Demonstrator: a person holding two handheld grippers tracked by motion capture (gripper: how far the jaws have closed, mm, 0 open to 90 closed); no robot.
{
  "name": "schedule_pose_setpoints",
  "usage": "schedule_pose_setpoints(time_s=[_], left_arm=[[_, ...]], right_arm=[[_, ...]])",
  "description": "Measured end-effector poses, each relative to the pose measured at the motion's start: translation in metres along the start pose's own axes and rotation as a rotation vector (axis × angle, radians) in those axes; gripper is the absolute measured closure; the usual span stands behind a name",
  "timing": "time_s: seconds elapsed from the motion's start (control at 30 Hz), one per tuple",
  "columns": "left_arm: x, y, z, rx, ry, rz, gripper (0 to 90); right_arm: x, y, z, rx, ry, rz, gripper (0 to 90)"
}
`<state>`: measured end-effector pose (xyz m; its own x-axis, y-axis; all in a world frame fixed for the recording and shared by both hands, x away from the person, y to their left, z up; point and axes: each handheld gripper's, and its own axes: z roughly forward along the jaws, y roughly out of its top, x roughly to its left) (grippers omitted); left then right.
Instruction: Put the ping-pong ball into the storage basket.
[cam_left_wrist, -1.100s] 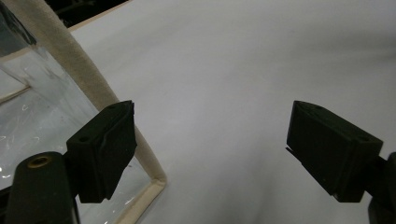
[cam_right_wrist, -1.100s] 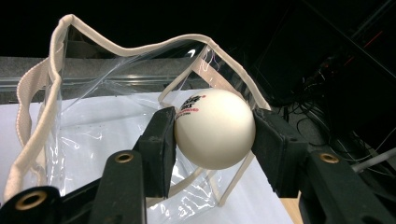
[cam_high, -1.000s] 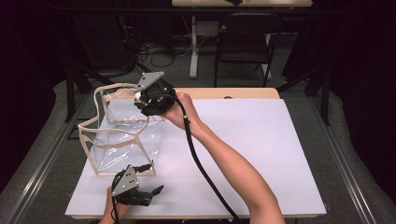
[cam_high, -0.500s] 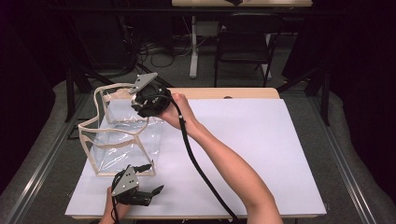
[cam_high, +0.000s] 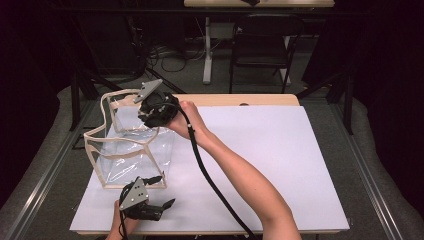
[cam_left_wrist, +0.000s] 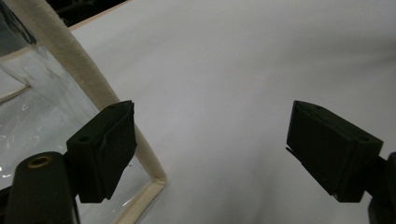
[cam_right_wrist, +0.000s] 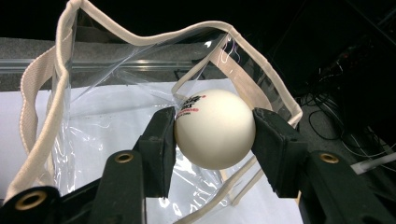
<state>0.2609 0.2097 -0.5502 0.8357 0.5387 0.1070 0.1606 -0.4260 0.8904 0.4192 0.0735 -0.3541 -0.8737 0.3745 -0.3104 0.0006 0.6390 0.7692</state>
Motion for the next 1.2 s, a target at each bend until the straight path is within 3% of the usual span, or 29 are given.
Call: schedule_pose_setpoints(time_s=[1.2], left_arm=[[0.0, 0.0, 0.001, -0.003, -0.003, -0.003, 16.2]], right_arm=[[0.005, -0.001, 0.014, 0.096, 0.053, 0.006, 50.5]])
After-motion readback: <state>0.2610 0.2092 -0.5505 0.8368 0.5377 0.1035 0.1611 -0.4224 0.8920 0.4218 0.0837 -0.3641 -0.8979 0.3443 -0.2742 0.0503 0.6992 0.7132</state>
